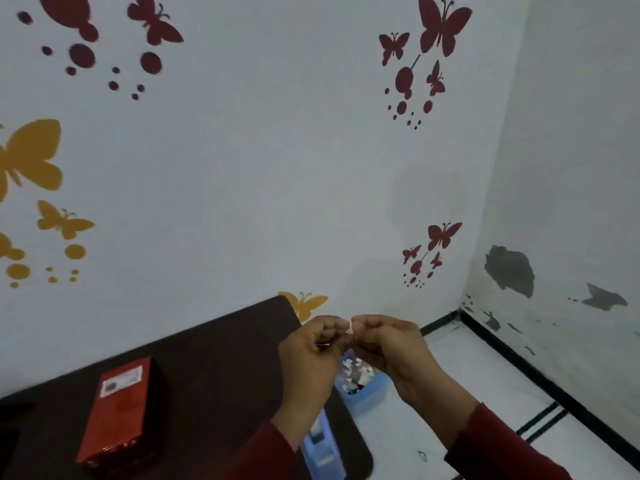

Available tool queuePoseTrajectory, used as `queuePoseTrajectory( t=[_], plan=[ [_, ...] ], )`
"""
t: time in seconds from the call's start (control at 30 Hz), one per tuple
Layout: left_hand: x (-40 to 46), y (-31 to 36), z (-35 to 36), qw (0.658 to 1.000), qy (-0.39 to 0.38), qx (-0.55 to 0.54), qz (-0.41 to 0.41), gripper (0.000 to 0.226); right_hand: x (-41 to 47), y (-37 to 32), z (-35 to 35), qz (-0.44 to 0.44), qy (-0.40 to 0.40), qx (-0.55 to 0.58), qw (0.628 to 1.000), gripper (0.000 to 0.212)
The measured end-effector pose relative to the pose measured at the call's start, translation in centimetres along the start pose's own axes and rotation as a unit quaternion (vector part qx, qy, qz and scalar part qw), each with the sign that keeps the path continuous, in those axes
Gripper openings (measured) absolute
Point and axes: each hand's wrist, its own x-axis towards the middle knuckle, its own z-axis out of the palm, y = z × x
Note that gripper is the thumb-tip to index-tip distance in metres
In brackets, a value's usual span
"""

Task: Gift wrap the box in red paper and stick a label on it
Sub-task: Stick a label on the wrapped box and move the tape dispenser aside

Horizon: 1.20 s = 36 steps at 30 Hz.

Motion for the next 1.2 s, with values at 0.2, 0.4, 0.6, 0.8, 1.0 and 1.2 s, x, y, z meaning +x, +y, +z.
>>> queuePoseTrajectory(
  t=[0.2, 0.4, 0.6, 0.8, 1.0, 1.2],
  plan=[
    [0.0, 0.0, 10.0, 0.991, 0.020, -0.061, -0.119, 0.022, 4.6, -2.3, -8.5, 0.026, 0.028, -0.001, 0.999, 0.020],
    [3.4, -2.2, 15.4, 0.982, 0.036, -0.044, -0.180, 0.014, 11.2, -1.7, -11.8, -0.011, 0.025, -0.073, 0.997, 0.030],
    [8.0, -10.3, 21.4, 0.980, 0.056, 0.052, -0.183, 0.016, 21.7, 0.0, -13.0, -0.029, -0.022, -0.230, 0.973, 0.024],
    [13.2, -20.3, 24.2, 0.957, 0.030, 0.178, -0.227, 0.027, 32.4, 3.0, -12.5, 0.001, -0.123, -0.369, 0.921, 0.015],
    [18.2, -28.0, 25.6, 0.902, 0.110, 0.016, -0.416, 0.038, 43.6, 8.1, -11.8, -0.027, -0.094, -0.425, 0.900, 0.020],
    [22.6, -36.6, 25.6, 0.857, 0.110, 0.071, -0.499, 0.035, 54.3, 15.0, -11.6, -0.121, -0.037, -0.455, 0.882, 0.020]
  ],
)
